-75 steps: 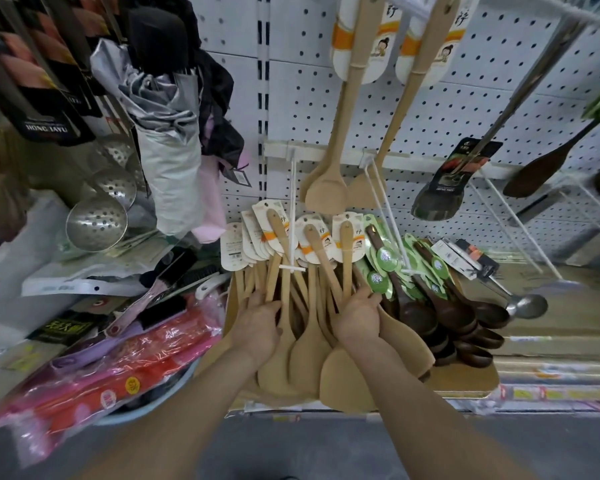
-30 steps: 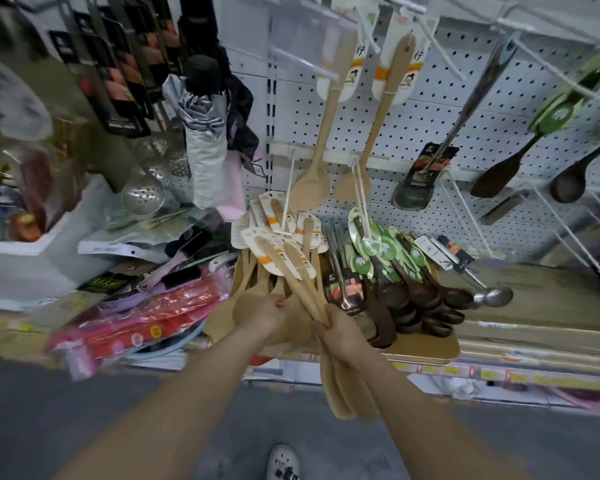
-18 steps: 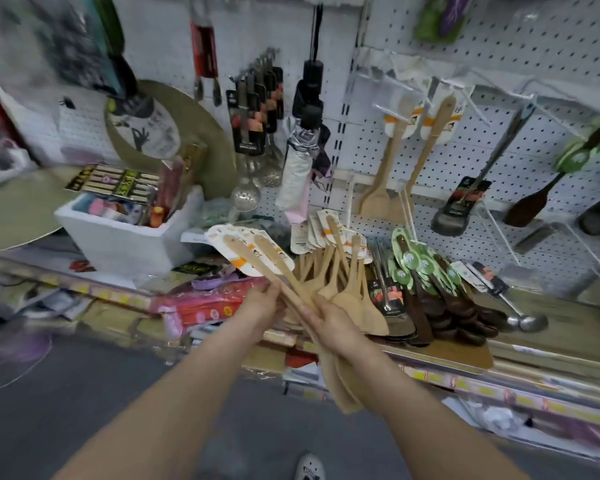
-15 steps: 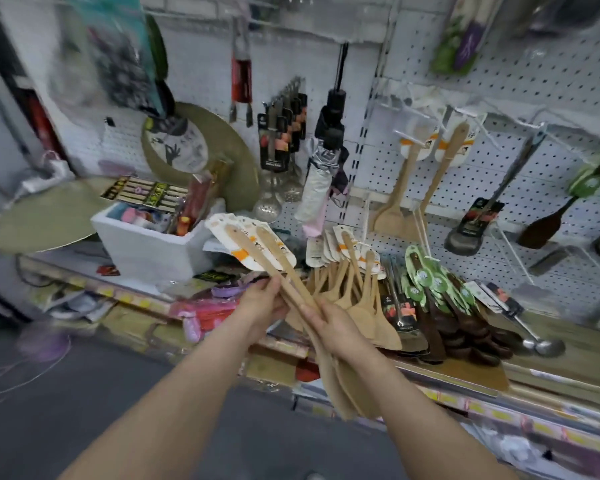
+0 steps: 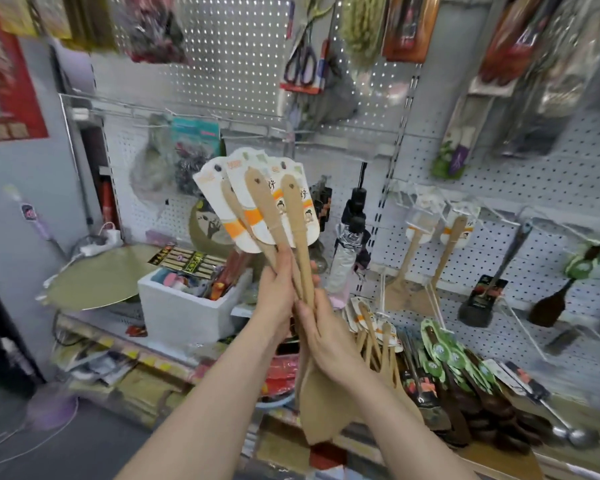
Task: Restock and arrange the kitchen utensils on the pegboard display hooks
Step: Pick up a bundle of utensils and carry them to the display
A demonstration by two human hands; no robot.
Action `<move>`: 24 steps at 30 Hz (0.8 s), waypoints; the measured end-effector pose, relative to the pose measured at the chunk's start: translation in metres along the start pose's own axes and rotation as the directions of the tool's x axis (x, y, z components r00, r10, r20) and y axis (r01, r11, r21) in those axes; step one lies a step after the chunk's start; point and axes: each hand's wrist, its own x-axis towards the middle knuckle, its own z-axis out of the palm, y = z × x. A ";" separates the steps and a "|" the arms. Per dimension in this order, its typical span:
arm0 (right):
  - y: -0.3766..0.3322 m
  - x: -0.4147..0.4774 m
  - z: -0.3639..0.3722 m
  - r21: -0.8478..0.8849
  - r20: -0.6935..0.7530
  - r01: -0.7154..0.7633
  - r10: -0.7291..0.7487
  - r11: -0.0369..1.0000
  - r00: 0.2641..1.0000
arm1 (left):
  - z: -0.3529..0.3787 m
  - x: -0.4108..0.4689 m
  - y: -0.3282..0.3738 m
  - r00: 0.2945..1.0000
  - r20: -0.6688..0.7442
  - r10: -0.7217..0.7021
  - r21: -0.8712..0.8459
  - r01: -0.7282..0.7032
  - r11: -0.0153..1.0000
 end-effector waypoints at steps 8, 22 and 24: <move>-0.008 0.012 -0.016 -0.186 0.053 0.107 -0.099 0.977 0.994 | 0.005 0.008 0.011 0.986 -0.082 0.146 0.186 -0.129 0.974; -0.057 0.095 -0.083 0.636 -0.218 -0.045 0.235 0.770 0.947 | -0.012 0.008 0.016 0.973 0.211 0.092 0.223 -0.139 0.965; -0.058 0.101 -0.084 0.660 -0.244 0.001 0.213 0.751 0.946 | -0.015 0.009 0.016 0.967 0.245 0.068 0.226 -0.125 0.966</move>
